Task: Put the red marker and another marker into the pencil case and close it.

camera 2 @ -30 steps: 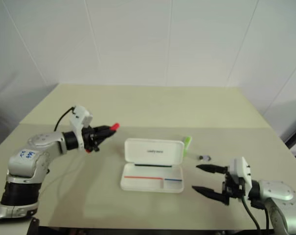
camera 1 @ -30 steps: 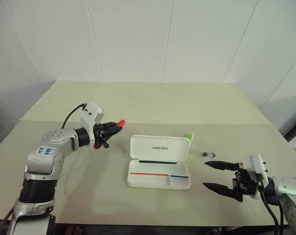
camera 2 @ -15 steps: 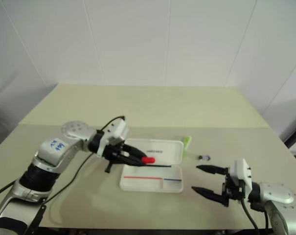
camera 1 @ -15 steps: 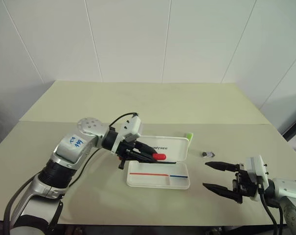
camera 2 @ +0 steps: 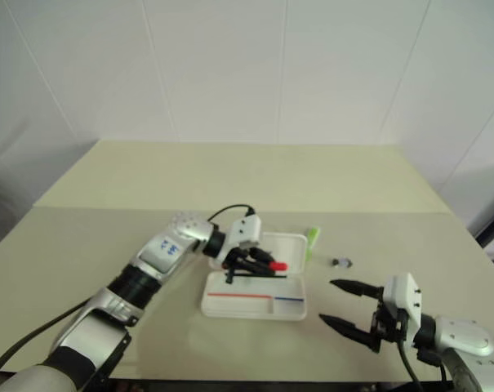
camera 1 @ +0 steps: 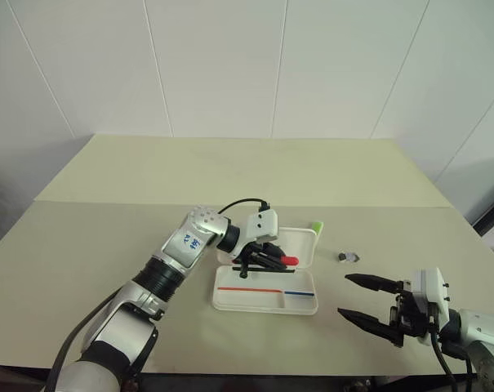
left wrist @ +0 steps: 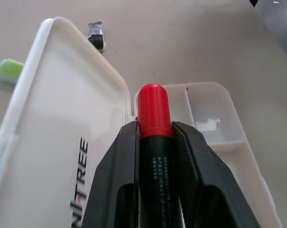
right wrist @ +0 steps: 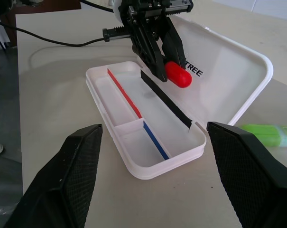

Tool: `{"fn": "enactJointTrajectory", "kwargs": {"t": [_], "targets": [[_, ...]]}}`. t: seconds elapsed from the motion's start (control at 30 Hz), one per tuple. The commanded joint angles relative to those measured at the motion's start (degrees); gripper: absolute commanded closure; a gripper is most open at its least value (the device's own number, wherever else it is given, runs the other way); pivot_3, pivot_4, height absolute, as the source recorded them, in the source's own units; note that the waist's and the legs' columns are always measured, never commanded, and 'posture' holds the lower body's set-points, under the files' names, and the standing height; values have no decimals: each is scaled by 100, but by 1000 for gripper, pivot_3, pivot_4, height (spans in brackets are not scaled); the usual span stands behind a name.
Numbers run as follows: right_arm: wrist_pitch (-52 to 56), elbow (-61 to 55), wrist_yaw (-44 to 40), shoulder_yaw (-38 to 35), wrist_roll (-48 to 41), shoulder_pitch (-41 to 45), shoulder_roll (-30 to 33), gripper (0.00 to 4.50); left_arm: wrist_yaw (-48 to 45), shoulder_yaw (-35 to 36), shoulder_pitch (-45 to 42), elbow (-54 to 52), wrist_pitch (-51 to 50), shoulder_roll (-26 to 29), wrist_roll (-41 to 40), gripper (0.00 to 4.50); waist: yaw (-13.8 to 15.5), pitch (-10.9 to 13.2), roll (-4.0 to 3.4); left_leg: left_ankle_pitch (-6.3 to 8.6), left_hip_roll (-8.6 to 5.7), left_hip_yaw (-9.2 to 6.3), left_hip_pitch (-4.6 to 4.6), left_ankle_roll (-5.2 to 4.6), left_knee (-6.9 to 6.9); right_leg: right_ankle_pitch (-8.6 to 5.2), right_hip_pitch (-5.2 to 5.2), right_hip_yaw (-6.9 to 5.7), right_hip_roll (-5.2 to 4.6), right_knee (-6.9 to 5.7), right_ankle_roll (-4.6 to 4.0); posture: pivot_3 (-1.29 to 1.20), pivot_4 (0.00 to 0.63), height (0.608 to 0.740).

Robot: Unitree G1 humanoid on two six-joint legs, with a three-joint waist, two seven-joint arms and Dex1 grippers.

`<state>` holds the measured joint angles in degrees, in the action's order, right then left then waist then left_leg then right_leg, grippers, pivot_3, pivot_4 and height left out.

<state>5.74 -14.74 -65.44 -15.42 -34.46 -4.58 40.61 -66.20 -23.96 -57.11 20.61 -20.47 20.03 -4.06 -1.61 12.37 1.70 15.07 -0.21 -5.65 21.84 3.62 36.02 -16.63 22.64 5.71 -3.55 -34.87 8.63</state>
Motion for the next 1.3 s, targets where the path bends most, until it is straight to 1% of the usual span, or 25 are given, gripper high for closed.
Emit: {"fn": "enactJointTrajectory", "kwargs": {"t": [0.03, 0.33, 0.5, 0.57, 0.67, 0.87, 0.9, 1.07, 1.3], "targets": [[-96, -231, 72, -189, -67, -102, -31, 0, -9, -7, -97, -79, 49, -71, 109, 3855, 6, 0, 0, 0, 0, -1, 1, 0, 2, 0, 0, 0, 0, -1, 0, 0, 150, 740], [-126, -311, 196, -194, -62, -228, -50, 0, 8, -107, 54, -194, -73, -250, 268, 3855, 11, 0, 0, -1, -2, -3, 3, -1, 7, 2, -1, 1, -1, -3, 3, 0, 150, 740], [-139, -319, 236, -213, -68, -259, -31, 0, 91, -157, 86, -77, 52, -318, 389, 3855, 18, 0, 0, -1, -2, -3, 3, -1, 8, 2, -1, 1, -1, -5, 3, 0, 150, 740], [-133, -337, 251, -226, -75, -279, -21, 0, 108, -128, 96, -57, 67, -366, 393, 3115, 17, 0, 0, -1, -3, -3, 3, -1, 9, 2, -1, 1, -1, -5, 3, 0, 150, 740], [-127, -355, 263, -248, -73, -305, -13, 0, 123, -95, 113, -84, 41, -406, 411, 2220, 16, 0, 0, -1, -2, -4, 4, -1, 9, 2, -1, 1, -1, -6, 3, 0, 150, 740], [-105, -397, 293, -260, -74, -326, 1, 0, 101, -37, 200, -379, -115, -415, 317, 252, 6, 0, 0, -1, -2, -3, 3, -1, 9, 2, -1, 1, 0, -8, 3, 0, 150, 740], [-103, -408, 300, -259, -72, -332, 0, 0, 78, -27, 226, -470, -150, -400, 290, 8, 7, 0, 0, -1, -2, -4, 3, -1, 9, 2, -1, 1, 0, -9, 3, 0, 150, 740], [-92, -422, 314, -263, -68, -341, 6, 0, 10, 56, 351, -984, -445, -283, 150, 8, 10, 0, -1, -1, -2, -4, 3, -1, 11, 2, -2, 1, -1, -10, 3, 0, 150, 740], [-243, -70, 645, -148, 355, 46, -53, 0, 23, 526, 651, -1746, -787, 46, -294, 8, 6, -1, -1, -3, -2, -3, -1, 1, 13, 2, -1, 2, -1, -19, 3, 0, 150, 740]]}}
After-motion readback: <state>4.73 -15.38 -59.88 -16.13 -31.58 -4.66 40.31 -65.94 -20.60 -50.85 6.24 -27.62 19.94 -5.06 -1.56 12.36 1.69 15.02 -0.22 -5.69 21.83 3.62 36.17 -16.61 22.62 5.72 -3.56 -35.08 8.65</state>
